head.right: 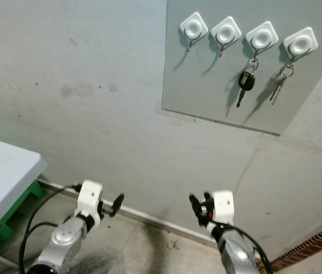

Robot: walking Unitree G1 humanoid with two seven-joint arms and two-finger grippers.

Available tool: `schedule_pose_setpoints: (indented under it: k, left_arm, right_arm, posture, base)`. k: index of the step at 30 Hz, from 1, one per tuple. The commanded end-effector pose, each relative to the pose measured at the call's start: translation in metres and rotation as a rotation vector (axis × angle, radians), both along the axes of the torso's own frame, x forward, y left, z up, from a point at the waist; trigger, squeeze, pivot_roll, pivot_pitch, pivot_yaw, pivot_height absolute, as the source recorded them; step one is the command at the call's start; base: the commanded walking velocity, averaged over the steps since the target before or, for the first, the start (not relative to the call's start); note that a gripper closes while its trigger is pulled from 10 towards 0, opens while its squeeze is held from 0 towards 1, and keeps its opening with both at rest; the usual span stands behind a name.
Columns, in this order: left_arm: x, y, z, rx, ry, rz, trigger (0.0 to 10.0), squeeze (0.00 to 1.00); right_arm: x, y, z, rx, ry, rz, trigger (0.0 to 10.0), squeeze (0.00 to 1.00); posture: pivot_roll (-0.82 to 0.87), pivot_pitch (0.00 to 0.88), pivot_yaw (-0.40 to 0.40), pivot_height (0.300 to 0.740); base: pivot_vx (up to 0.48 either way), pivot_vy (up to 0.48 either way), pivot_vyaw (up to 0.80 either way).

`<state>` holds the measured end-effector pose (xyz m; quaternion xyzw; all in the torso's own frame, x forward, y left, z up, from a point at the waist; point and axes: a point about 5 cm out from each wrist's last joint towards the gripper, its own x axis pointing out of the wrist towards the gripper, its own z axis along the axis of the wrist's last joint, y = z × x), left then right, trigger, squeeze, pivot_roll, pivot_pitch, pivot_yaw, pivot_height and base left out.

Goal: Hang keys on a hook

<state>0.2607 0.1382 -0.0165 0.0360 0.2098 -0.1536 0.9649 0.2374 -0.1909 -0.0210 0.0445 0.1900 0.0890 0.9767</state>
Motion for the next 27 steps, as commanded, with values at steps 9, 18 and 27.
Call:
schedule_pose_setpoints:
  k: [9,18,27]
  left_arm:
    - [-0.02,0.01,-0.026,0.027,0.156,0.061,10.0,0.0]
    - [-0.05,0.023,-0.05,0.036,0.327,0.129,10.0,0.0]
    - [-0.07,0.03,-0.062,0.074,0.411,0.155,10.0,0.0]
  right_arm:
    - [-0.036,-0.007,-0.038,-0.064,0.241,-0.111,10.0,0.0]
    - [-0.07,-0.006,-0.062,-0.085,0.427,-0.149,10.0,0.0]
    - [-0.095,-0.011,-0.075,-0.153,0.566,-0.166,10.0,0.0]
  posture:
    - [-0.06,0.0,0.018,0.74]
    - [-0.07,0.0,0.023,0.74]
    - [-0.06,0.0,0.021,0.74]
  base:
    - [0.0,0.0,0.0]
    - [0.0,0.0,0.0]
    - [0.0,0.0,0.0]
